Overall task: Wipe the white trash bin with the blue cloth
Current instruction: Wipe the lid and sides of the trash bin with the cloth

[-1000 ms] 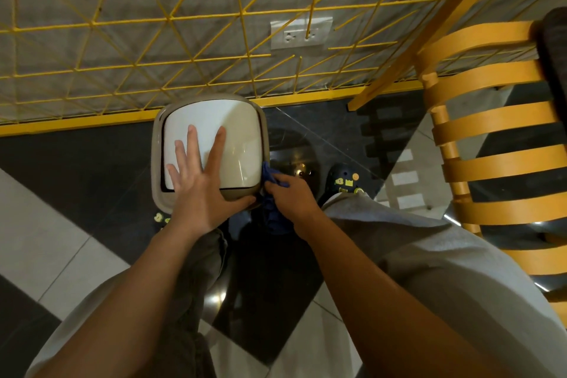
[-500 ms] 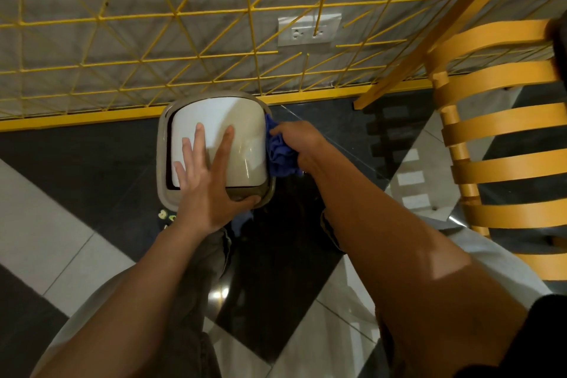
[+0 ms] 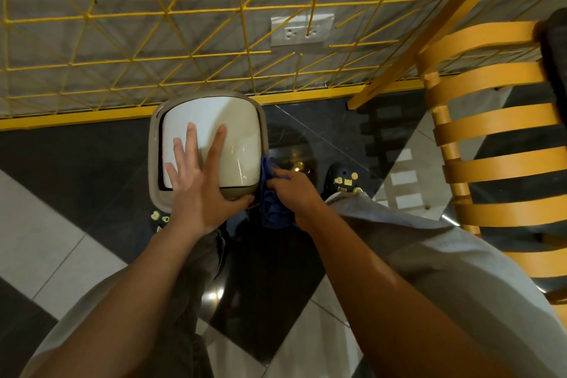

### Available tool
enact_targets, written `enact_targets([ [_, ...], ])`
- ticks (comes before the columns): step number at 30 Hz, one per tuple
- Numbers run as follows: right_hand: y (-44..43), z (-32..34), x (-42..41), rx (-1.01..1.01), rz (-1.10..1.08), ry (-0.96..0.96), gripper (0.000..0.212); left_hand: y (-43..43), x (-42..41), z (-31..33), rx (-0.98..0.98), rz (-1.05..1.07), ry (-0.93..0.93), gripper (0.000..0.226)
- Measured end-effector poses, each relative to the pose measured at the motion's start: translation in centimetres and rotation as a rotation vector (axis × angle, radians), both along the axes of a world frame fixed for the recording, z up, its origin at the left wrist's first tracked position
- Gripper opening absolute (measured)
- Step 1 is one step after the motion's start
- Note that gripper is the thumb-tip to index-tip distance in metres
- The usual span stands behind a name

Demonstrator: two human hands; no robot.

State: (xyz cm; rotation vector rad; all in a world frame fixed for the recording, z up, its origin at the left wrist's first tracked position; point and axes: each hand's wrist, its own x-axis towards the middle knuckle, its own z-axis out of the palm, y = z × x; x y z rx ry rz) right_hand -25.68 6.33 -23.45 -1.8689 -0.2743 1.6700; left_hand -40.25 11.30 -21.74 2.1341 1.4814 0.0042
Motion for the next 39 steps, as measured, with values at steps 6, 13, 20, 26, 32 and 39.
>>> enact_targets([
  [6,3.6,0.8,1.2,-0.044,-0.055,0.007,0.016,0.0,-0.1,0.1,-0.012,-0.004,-0.024,0.118],
  [13,7.6,0.9,2.7,0.024,0.119,-0.184,0.020,0.1,0.0,0.0,-0.011,-0.001,-0.015,0.119],
  [20,2.8,-0.2,1.2,0.045,0.159,-0.202,0.027,0.0,0.3,0.1,-0.018,0.013,-0.006,0.118],
  [26,-2.5,-1.3,-2.2,0.054,0.233,-0.377,0.030,0.1,0.4,0.2,-0.043,0.009,0.014,0.119],
  [32,-2.5,0.8,-1.0,0.101,0.797,-0.941,0.041,0.1,1.2,0.3,-0.061,0.010,-0.002,0.115],
  [39,-4.8,1.7,-4.2,0.136,1.078,-0.914,0.040,0.3,0.6,0.2,-0.080,-0.026,0.012,0.114],
])
